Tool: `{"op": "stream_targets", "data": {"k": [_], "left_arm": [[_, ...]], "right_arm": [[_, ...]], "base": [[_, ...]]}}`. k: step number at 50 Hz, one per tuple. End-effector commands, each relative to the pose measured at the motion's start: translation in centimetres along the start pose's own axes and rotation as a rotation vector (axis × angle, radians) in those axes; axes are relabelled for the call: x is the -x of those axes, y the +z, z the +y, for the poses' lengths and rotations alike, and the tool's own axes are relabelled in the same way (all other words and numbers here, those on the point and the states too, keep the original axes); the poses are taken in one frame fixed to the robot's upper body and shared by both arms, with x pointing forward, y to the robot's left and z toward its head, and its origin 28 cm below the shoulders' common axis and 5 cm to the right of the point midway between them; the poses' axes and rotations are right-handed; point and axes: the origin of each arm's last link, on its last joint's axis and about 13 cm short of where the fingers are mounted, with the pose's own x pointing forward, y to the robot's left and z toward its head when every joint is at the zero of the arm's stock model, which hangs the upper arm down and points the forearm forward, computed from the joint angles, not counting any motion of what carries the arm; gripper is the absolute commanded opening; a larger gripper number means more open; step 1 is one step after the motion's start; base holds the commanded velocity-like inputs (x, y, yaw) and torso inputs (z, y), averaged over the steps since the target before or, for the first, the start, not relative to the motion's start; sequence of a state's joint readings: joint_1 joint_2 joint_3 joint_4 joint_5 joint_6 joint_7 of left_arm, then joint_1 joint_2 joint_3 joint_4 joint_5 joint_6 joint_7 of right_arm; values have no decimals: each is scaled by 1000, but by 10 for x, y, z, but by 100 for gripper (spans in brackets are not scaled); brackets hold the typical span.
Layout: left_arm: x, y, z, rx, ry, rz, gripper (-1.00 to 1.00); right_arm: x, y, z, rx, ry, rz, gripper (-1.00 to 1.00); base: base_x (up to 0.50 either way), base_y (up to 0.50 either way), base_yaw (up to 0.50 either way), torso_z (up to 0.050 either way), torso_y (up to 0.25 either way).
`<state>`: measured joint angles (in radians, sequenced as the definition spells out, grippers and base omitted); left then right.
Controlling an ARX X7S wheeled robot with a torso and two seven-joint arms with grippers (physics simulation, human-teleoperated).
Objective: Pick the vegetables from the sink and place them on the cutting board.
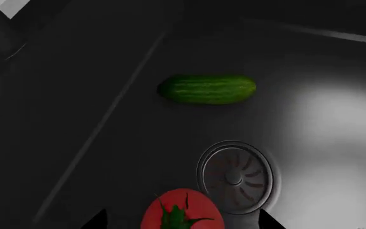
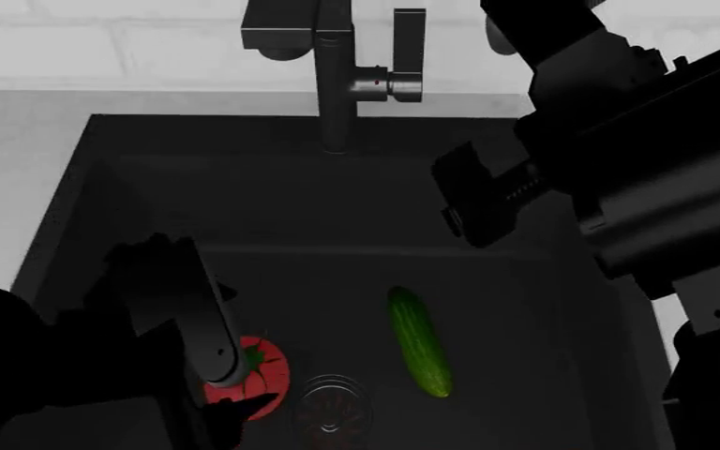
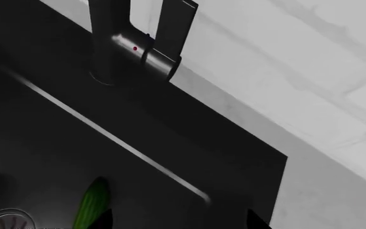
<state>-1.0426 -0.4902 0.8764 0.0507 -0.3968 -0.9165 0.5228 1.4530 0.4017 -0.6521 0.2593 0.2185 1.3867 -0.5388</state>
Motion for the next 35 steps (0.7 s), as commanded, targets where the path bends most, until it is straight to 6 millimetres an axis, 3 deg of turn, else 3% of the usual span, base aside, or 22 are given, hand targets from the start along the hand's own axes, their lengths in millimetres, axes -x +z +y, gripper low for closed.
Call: {"op": "stream_targets", "data": {"k": [1, 35], "left_arm": [[-11, -5, -9, 31, -61, 9, 100], [-46, -23, -7, 47, -47, 91, 100]], "right_arm": [[-1, 2, 4, -4, 38, -16, 100], [-8, -2, 4, -20, 53, -28, 100]], "base": [[27, 0, 5, 0, 0], [28, 0, 4, 0, 0]]}}
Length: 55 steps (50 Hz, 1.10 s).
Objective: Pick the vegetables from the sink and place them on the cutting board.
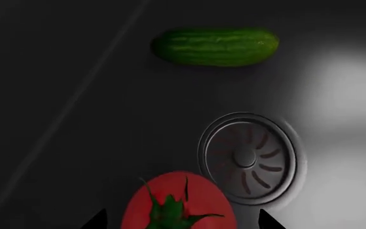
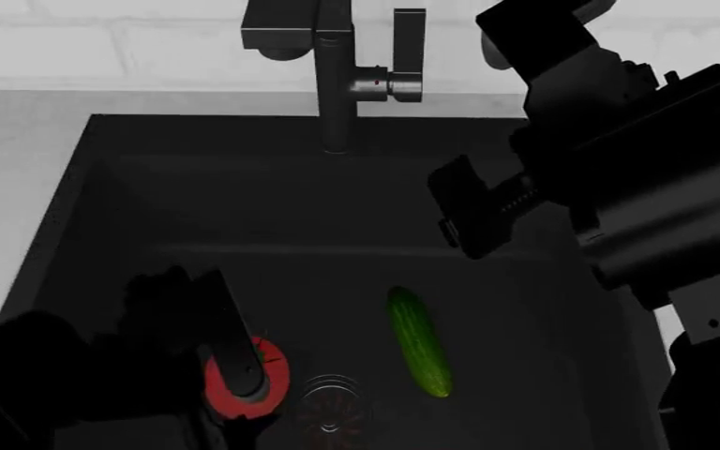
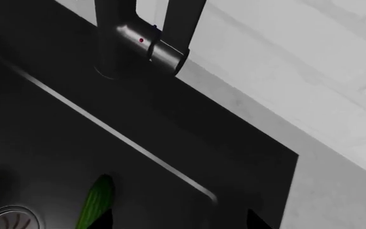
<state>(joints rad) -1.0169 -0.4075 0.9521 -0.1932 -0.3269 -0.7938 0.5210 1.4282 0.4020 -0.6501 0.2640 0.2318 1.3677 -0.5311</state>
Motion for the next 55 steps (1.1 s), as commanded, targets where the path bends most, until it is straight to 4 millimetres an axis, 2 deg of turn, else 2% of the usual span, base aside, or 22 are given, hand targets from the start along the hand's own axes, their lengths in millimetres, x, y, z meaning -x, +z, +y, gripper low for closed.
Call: {"op": "stream_targets", "data": {"k": [1, 17, 18, 30, 36, 40, 45, 55], "left_arm": [[-11, 1, -5, 19, -43, 6, 100], [-25, -4, -6, 35, -31, 17, 100], [-26, -3, -7, 32, -26, 10, -100], [-25, -5, -9, -24, -6, -15, -100], [-18, 4, 5, -5, 204, -78, -100], [-5, 12, 13, 6, 306, -93, -100], [10, 21, 15, 15, 358, -151, -100], [19, 28, 23, 48, 485, -216, -100]], "right_arm": [[-2, 3, 1, -15, 33, -31, 100], [-4, -1, 2, -16, 34, -25, 100], [-3, -1, 3, -16, 34, -24, 100], [-2, 0, 2, -15, 29, -26, 100], [0, -1, 3, -19, 40, -20, 100], [-1, -4, 6, -18, 53, 10, 100], [-2, 0, 9, -27, 78, 21, 100], [2, 16, 14, -105, 142, 69, 100]], "base": [[29, 0, 5, 0, 0], [29, 0, 4, 0, 0], [30, 0, 5, 0, 0], [33, 0, 0, 0, -3], [34, 0, -1, 0, -5], [35, 0, -2, 0, -3], [34, 0, -1, 0, -2], [32, 0, 2, 0, 0]]}}
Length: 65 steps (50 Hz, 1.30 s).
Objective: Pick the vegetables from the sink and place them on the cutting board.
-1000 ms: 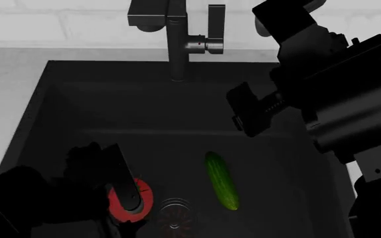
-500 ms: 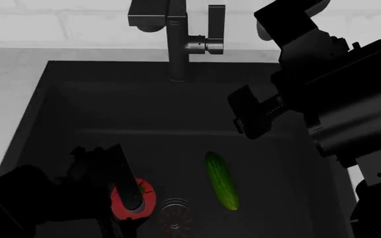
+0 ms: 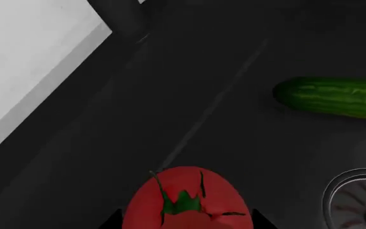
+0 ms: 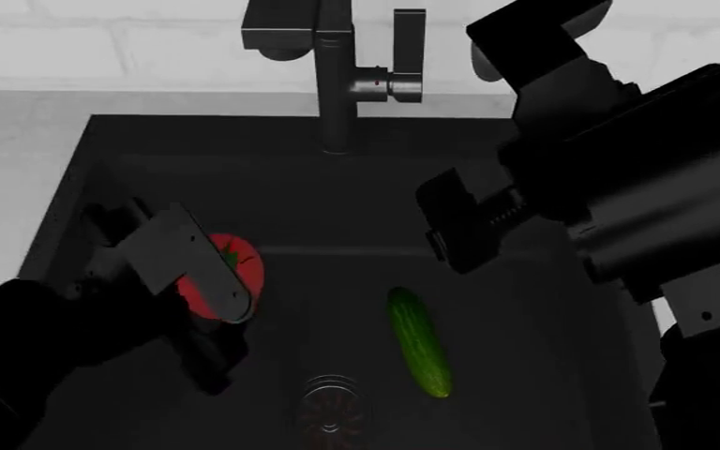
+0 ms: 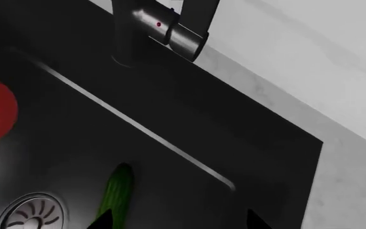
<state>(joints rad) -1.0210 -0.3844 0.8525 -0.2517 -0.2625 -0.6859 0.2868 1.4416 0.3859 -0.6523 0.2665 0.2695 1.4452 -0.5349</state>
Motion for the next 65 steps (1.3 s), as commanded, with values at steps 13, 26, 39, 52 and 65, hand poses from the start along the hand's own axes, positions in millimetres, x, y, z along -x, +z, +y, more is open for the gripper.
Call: {"op": "stream_targets", "data": {"k": [13, 26, 39, 52, 65], "left_arm": [[11, 22, 17, 91, 341, -158, -100], [16, 28, 24, 70, 484, -192, -100], [22, 26, 22, 76, 495, -198, -100], [20, 24, 18, 59, 482, -206, -100], [22, 27, 17, 60, 471, -223, -100]], "right_arm": [[-20, 15, 27, -41, 210, 126, 100], [-42, 13, 28, -72, 198, 122, 100], [-75, 6, 35, -95, 208, 185, 100], [-98, -17, 47, -109, 237, 254, 100], [-113, -38, 55, -125, 258, 276, 100]], "base": [[32, 0, 4, 0, 0], [32, 0, 4, 0, 0], [33, 0, 2, 0, 0], [33, 0, 1, 0, 0], [34, 0, 3, 0, 0]]}}
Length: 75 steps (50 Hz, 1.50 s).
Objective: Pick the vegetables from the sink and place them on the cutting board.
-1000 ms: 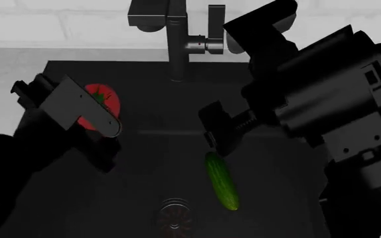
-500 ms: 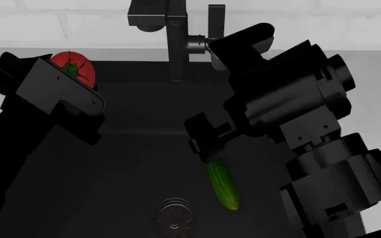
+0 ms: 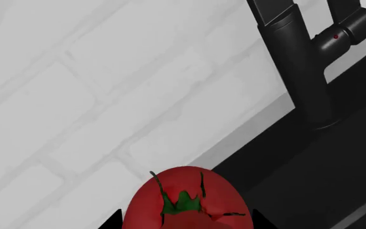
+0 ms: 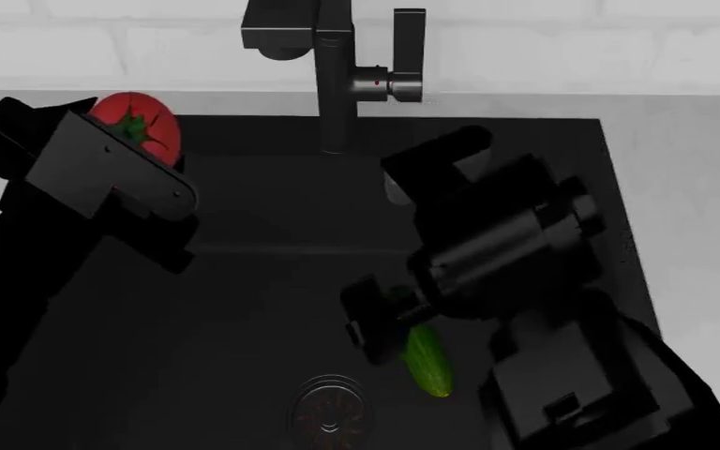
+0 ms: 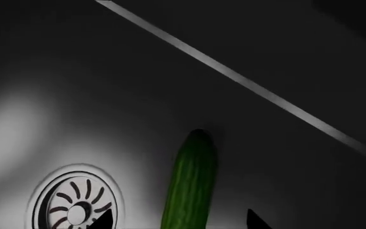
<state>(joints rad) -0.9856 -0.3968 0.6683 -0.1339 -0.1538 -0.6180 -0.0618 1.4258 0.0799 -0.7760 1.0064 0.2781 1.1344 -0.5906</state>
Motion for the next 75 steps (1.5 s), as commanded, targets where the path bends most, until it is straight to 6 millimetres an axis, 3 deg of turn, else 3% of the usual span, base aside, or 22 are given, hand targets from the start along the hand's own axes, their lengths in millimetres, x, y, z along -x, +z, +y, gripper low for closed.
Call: {"op": "stream_targets", "data": {"k": [1, 49, 50, 61, 75], "left_arm": [[2, 9, -4, 50, -25, -20, -100], [2, 10, -9, 20, -47, -13, -100], [2, 9, -9, 20, -46, -13, -100], [2, 8, -9, 88, -28, -53, -100], [5, 7, -5, 158, -20, -58, -100]], "right_arm": [[-21, -11, 7, -15, 59, 11, 100], [-54, -58, 8, -89, 66, 70, 100], [-54, -58, 8, -93, 57, 72, -100], [-42, -54, 6, -77, 36, 58, -100], [17, -30, 4, -19, -56, -86, -100]], "base": [[34, 0, 6, 0, 0], [35, 0, 4, 0, 0], [36, 0, 7, 0, 0], [36, 0, 5, 0, -1], [38, 0, 2, 0, 179]]}}
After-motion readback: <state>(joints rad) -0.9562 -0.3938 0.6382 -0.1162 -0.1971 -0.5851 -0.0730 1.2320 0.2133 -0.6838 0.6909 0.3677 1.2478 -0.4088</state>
